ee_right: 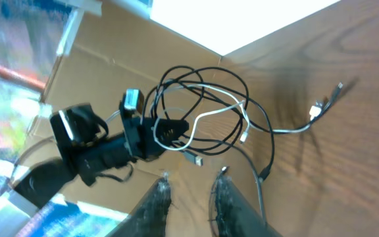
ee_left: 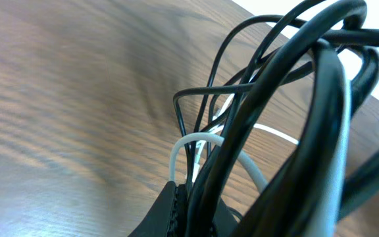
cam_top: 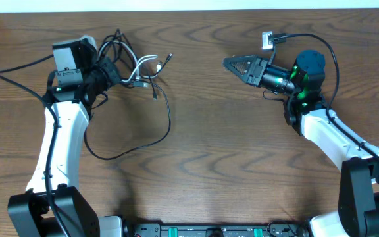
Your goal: Untangle cables
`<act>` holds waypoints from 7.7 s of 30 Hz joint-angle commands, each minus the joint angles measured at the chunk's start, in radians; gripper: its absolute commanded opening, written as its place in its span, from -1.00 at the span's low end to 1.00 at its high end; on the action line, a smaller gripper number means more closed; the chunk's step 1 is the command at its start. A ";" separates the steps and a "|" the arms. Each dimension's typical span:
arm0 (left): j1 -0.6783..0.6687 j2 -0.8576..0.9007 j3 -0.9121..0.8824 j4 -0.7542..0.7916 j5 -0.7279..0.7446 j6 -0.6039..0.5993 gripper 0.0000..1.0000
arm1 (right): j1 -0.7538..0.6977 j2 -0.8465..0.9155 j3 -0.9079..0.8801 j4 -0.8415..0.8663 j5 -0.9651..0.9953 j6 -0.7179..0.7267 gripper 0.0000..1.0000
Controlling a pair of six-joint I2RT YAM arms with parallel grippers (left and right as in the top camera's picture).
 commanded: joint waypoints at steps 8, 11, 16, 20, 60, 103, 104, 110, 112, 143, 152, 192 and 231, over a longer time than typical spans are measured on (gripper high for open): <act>-0.076 -0.020 0.010 0.008 0.409 0.257 -0.85 | 0.045 -0.009 0.006 0.002 -0.103 -0.583 0.70; -0.108 -0.020 0.010 0.005 0.470 0.287 -0.85 | 0.069 -0.009 0.006 -0.014 -0.110 -0.688 0.72; -0.124 -0.020 0.010 0.005 0.515 0.277 -0.85 | 0.101 -0.009 0.005 -0.123 -0.110 -0.925 0.73; -0.124 -0.020 0.010 0.005 0.624 0.277 -0.85 | 0.101 -0.009 0.005 -0.266 -0.109 -1.122 0.73; -0.162 -0.020 0.010 -0.002 0.571 0.277 -0.85 | 0.054 -0.011 0.006 -0.361 -0.026 -1.122 0.02; -0.278 -0.020 0.010 -0.113 -0.194 0.216 -0.85 | -0.150 -0.011 0.006 -0.300 -0.355 -0.816 -0.98; -0.278 -0.020 0.010 -0.119 -0.208 0.216 -0.85 | -0.168 -0.011 0.006 -0.308 -0.373 -0.805 -0.98; -0.278 -0.020 0.010 -0.123 -0.262 0.216 -0.85 | -0.249 -0.011 0.006 -0.401 -0.421 -0.734 -0.98; -0.278 -0.020 0.010 -0.127 -0.328 0.216 -0.85 | -0.277 -0.011 0.006 -0.406 -0.477 -0.712 -0.98; -0.242 -0.020 0.011 0.001 0.240 0.111 -0.85 | -0.200 -0.011 0.005 -0.431 -0.201 -0.711 -0.86; -0.242 -0.022 0.011 0.251 0.697 0.082 -0.85 | -0.122 -0.011 0.005 -0.432 -0.035 -0.823 -0.80; -0.242 -0.153 0.011 0.352 0.715 -0.006 -0.85 | -0.019 -0.010 0.005 -0.729 -0.034 -1.400 -0.92; -0.090 -0.154 0.011 0.294 0.566 0.004 -0.85 | 0.018 -0.011 0.005 -0.785 -0.298 -1.706 -0.98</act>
